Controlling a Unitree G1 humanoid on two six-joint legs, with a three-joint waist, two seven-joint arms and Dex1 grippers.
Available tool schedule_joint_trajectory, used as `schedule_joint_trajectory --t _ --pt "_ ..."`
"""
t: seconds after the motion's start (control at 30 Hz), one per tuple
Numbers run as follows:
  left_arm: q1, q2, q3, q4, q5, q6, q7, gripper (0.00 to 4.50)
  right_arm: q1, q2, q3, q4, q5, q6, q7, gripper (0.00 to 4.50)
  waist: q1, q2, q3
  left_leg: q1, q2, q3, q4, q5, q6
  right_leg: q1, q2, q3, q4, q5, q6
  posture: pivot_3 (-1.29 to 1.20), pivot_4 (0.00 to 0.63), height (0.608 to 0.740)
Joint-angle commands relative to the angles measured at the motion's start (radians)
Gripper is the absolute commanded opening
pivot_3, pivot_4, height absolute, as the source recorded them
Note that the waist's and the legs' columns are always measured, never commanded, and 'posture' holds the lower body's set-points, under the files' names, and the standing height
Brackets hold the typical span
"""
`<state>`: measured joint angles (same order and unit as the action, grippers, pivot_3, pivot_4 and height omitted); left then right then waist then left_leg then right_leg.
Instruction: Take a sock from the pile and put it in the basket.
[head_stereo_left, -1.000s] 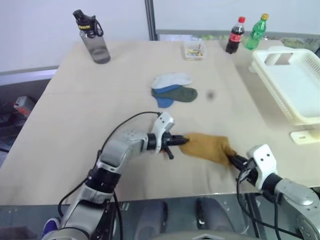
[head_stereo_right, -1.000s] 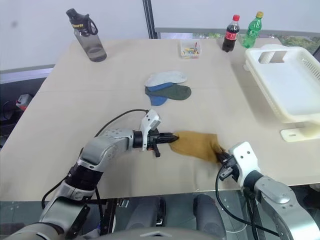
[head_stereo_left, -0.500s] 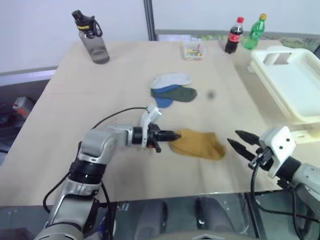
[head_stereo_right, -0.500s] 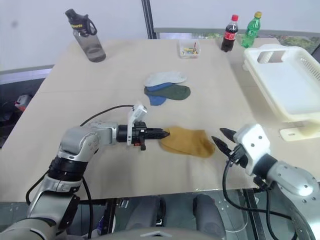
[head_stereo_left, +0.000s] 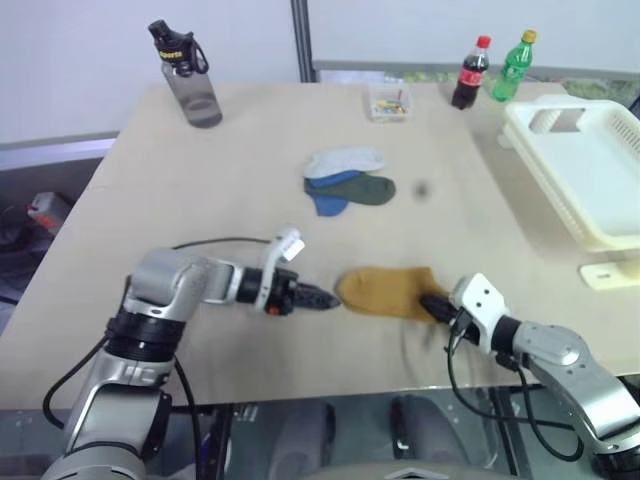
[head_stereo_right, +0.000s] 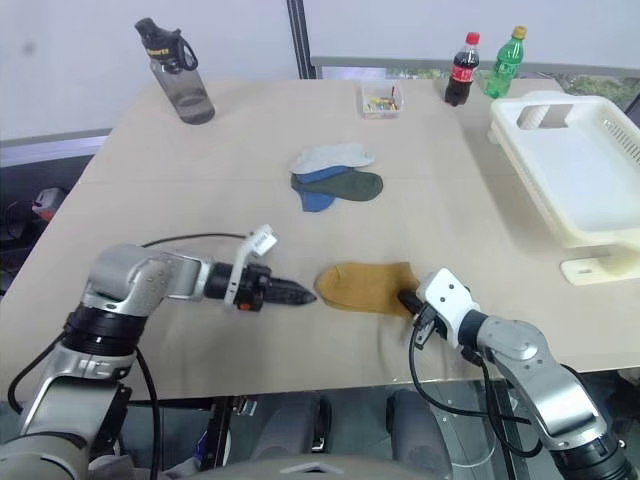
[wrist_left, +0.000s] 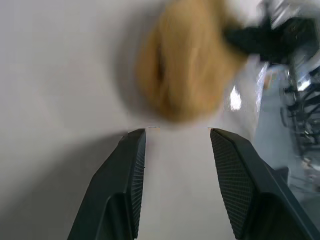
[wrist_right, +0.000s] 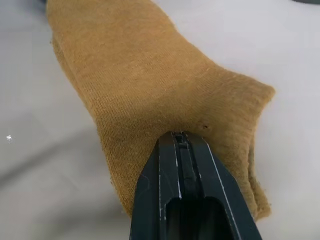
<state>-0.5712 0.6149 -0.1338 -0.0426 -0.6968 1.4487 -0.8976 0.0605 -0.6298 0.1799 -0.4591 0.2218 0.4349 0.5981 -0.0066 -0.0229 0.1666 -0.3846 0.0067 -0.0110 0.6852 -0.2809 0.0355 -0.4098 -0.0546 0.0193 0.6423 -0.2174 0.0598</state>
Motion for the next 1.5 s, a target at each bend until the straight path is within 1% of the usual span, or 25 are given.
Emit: schedule_joint_trajectory --t 0.03,0.13,0.2,0.27,0.37,0.4,0.43,0.47,0.5,0.6,0.7,0.83,0.87,0.9,0.93,1.07,1.13,1.2,1.23,1.37,1.5 --pt "0.002 -0.034 -0.01 0.008 -0.005 0.051 0.047 2.19 0.023 -0.001 0.016 0.009 -0.008 0.014 0.02 0.0 -0.002 0.0 0.0 0.0 0.0 0.0 0.0 0.0 0.0 0.0 0.0 0.0 0.0 0.0 0.0 0.0 0.15 0.74" --pt "-0.013 -0.076 -0.007 0.034 0.023 -0.017 0.074 2.19 0.029 0.005 0.006 -0.002 -0.002 0.021 0.021 0.0 0.0 0.0 -0.001 0.001 0.0 0.001 -0.001 0.0 0.0 0.0 0.0 0.001 0.001 0.0 0.0 0.0 0.15 0.74" --pt "-0.031 -0.107 0.011 0.048 0.019 -0.023 0.09 2.19 0.034 0.008 0.004 -0.012 -0.001 0.024 0.017 0.0 0.003 0.0 -0.001 0.001 0.0 0.001 -0.001 0.0 0.0 0.0 0.0 0.001 0.001 0.0 0.0 0.0 0.15 0.74" --pt "-0.033 -0.102 0.014 0.039 0.024 -0.044 0.095 2.19 0.042 0.01 0.0 -0.027 0.002 0.03 0.015 0.0 0.002 0.0 -0.001 0.001 0.0 0.001 -0.001 0.0 0.0 0.0 0.0 0.001 0.001 0.0 0.0 0.0 0.15 0.74" --pt "-0.024 -0.077 0.01 0.016 0.01 -0.029 0.087 3.01 0.053 0.017 -0.01 -0.039 0.006 0.036 0.01 0.0 0.0 0.0 -0.001 0.001 0.0 0.001 -0.001 0.0 0.0 0.0 0.0 0.001 0.001 0.0 -0.001 0.0 0.15 0.74" --pt "-0.019 -0.071 0.02 0.007 -0.002 -0.009 0.09 3.38 0.056 0.018 -0.012 -0.041 0.004 0.038 0.009 0.0 -0.001 0.0 -0.001 0.001 0.0 0.001 -0.001 0.0 0.0 0.0 0.0 0.002 0.001 0.0 -0.001 0.0 0.15 0.74" --pt "-0.016 -0.069 0.035 0.0 -0.008 0.011 0.103 3.91 0.061 0.017 -0.013 -0.045 0.002 0.039 0.009 0.0 -0.002 0.0 -0.001 0.001 0.0 0.001 -0.001 0.0 0.0 0.0 0.0 0.002 0.001 0.0 -0.001 0.0 0.15 0.74" --pt "-0.015 -0.067 0.059 0.003 -0.011 0.03 0.12 4.3 0.064 0.018 -0.014 -0.048 0.002 0.04 0.009 0.0 -0.003 0.0 -0.001 0.001 0.0 0.001 -0.001 0.0 0.0 0.0 0.0 0.002 0.001 0.0 -0.001 0.0 0.15 0.74" --pt "-0.015 -0.064 0.081 0.006 -0.015 0.047 0.133 4.48 0.068 0.018 -0.016 -0.051 0.002 0.04 0.009 0.0 -0.003 0.0 -0.001 0.001 0.0 0.001 -0.001 0.0 0.0 0.0 0.0 0.002 0.001 0.0 -0.001 0.0 0.15 0.74" --pt "-0.028 -0.069 0.132 0.023 -0.014 0.085 0.171 4.48 0.074 0.021 -0.02 -0.053 0.004 0.041 0.009 0.0 -0.007 0.001 -0.001 0.002 0.0 0.001 -0.001 0.0 0.0 0.0 0.0 0.002 0.001 0.0 0.0 0.0 0.15 0.74" --pt "-0.049 -0.078 0.133 0.056 0.009 0.077 0.209 4.48 0.073 0.024 -0.018 -0.051 0.002 0.041 0.011 0.0 -0.006 0.0 -0.002 0.002 0.0 0.001 -0.001 0.0 0.0 0.0 0.001 0.002 0.002 0.0 0.0 0.0 0.15 0.74" --pt "-0.072 -0.055 0.117 0.069 -0.001 0.085 0.202 4.48 0.072 0.02 -0.026 -0.056 0.009 0.045 0.02 0.0 -0.006 0.0 -0.002 0.002 0.0 0.001 -0.001 0.0 0.0 0.0 0.0 0.002 0.002 0.0 0.0 0.0 0.15 0.74" --pt "-0.075 -0.065 0.099 0.076 0.0 0.078 0.201 4.48 0.07 0.019 -0.025 -0.054 0.009 0.044 0.022 0.0 -0.006 0.0 -0.002 0.002 0.0 0.001 -0.001 0.0 0.0 0.0 0.001 0.002 0.002 0.0 0.0 0.0 0.15 0.74" --pt "-0.078 -0.081 0.081 0.085 0.0 0.076 0.201 4.48 0.066 0.019 -0.022 -0.049 0.007 0.042 0.025 0.0 -0.006 0.0 -0.002 0.002 0.0 0.001 -0.001 0.0 0.0 0.0 0.001 0.002 0.002 0.0 0.0 0.0 0.15 0.74" --pt "-0.082 -0.119 0.071 0.102 -0.008 0.088 0.204 4.48 0.062 0.02 -0.017 -0.043 0.003 0.04 0.025 0.0 -0.005 0.0 -0.002 0.002 0.0 0.001 -0.001 0.0 0.0 0.0 0.001 0.002 0.002 0.0 0.0 0.0 0.15 0.74" --pt "-0.1 -0.242 0.092 0.166 -0.045 0.122 0.201 4.48 0.064 0.025 -0.014 -0.049 0.003 0.045 0.025 0.0 0.004 0.0 -0.006 0.002 -0.001 0.001 -0.001 0.0 0.0 0.0 0.0 0.002 0.001 0.0 0.0 0.0 0.15 0.74" --pt "-0.126 -0.293 0.149 0.206 -0.07 0.127 0.189 4.48 0.07 0.023 -0.017 -0.061 0.004 0.048 0.024 0.0 0.006 -0.001 -0.006 0.002 -0.001 0.001 -0.001 0.0 0.0 0.0 0.0 0.002 0.001 0.0 0.0 0.0 0.15 0.74" --pt "-0.143 -0.298 0.158 0.212 -0.089 0.134 0.161 4.48 0.077 0.02 -0.022 -0.073 0.006 0.052 0.024 0.0 0.003 -0.001 -0.006 0.001 -0.001 0.001 -0.001 0.0 0.0 -0.001 0.0 0.002 0.001 0.0 0.0 0.0 0.15 0.74" --pt "-0.157 -0.297 0.164 0.235 -0.122 0.147 0.152 4.48 0.08 0.021 -0.028 -0.081 0.01 0.056 0.022 0.0 -0.001 -0.001 -0.006 0.001 -0.001 0.001 -0.001 0.0 0.0 -0.001 0.0 0.002 0.001 0.0 0.0 0.0 0.15 0.74" --pt "-0.191 -0.274 0.116 0.285 -0.233 0.166 0.109 4.48 0.093 0.019 -0.043 -0.1 0.019 0.063 0.018 0.0 -0.006 -0.001 -0.006 0.0 0.0 0.001 -0.002 0.0 0.0 -0.002 0.001 0.002 0.001 0.0 -0.001 0.0 0.15 0.74" --pt "-0.233 -0.319 0.103 0.375 -0.314 0.166 0.11 4.48 0.11 0.018 -0.059 -0.125 0.032 0.073 0.016 0.0 0.0 -0.001 -0.006 0.0 -0.001 0.001 -0.002 0.0 0.0 -0.002 0.0 0.002 0.0 0.0 0.0 0.0 0.15 0.74"
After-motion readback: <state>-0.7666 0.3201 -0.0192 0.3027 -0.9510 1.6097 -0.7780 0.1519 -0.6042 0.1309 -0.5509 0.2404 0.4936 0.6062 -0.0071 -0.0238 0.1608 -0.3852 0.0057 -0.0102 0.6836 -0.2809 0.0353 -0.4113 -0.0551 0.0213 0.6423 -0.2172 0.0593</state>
